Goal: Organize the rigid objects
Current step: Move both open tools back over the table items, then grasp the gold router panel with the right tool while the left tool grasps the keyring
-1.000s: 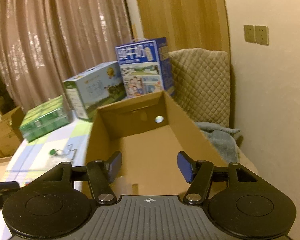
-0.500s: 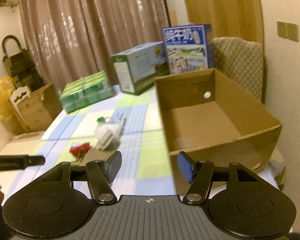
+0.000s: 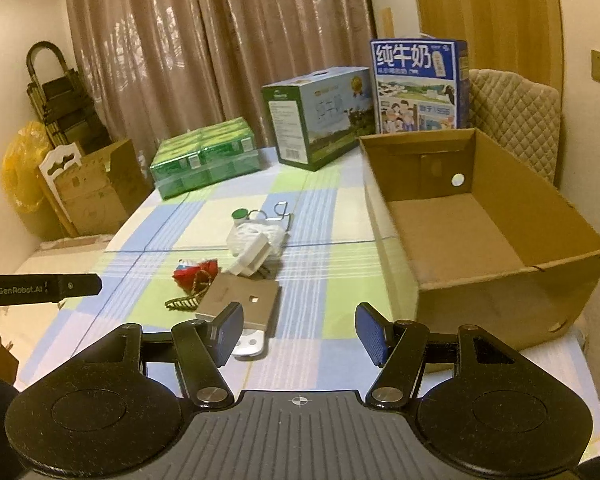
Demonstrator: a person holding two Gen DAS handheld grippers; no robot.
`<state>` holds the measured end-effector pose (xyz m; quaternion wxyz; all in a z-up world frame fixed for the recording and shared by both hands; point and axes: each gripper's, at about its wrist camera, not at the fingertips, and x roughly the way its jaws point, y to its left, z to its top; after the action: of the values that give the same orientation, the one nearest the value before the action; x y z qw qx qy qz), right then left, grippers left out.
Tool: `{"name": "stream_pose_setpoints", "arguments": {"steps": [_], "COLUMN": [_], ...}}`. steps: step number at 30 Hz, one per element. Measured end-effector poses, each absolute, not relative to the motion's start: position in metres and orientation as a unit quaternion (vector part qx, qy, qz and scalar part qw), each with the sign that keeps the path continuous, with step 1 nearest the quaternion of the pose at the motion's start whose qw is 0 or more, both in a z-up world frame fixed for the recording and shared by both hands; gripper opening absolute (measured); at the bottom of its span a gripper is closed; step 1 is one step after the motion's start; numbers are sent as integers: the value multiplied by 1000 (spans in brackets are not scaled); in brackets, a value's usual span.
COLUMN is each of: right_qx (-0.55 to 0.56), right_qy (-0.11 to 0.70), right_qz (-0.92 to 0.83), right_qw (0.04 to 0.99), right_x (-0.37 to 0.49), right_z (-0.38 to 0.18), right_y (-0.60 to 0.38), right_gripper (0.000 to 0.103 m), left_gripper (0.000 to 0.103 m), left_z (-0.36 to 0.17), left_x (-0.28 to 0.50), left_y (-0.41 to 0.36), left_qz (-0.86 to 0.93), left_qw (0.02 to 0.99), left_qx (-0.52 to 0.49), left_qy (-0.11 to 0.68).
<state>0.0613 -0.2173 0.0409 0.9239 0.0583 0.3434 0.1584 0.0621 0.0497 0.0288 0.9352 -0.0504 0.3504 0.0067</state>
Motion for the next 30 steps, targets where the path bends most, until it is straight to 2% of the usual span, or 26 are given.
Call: {"name": "stream_pose_setpoints", "arguments": {"steps": [8,13,23,30], "right_qx": [56,62,73,90], "right_qy": [359,368,409,423], "right_qz": [169,176,172,163], "right_qw": [916,911,893,887], "right_x": [77,94,136,160], "right_z": [28,17,-28,-48], "right_y": [-191,-174,-136,-121], "right_gripper": [61,76,83,94], "left_gripper": [59,59,60,60], "left_z": [14,3,-22,-47], "left_x": [82,102,148,175], "left_y": [68,80,94,99], "left_qz": [0,-12,-29,-24], "left_qw": [931,929,924,927], "left_qx": [-30,-22,-22,-5], "left_qy": [363,369,381,375]}}
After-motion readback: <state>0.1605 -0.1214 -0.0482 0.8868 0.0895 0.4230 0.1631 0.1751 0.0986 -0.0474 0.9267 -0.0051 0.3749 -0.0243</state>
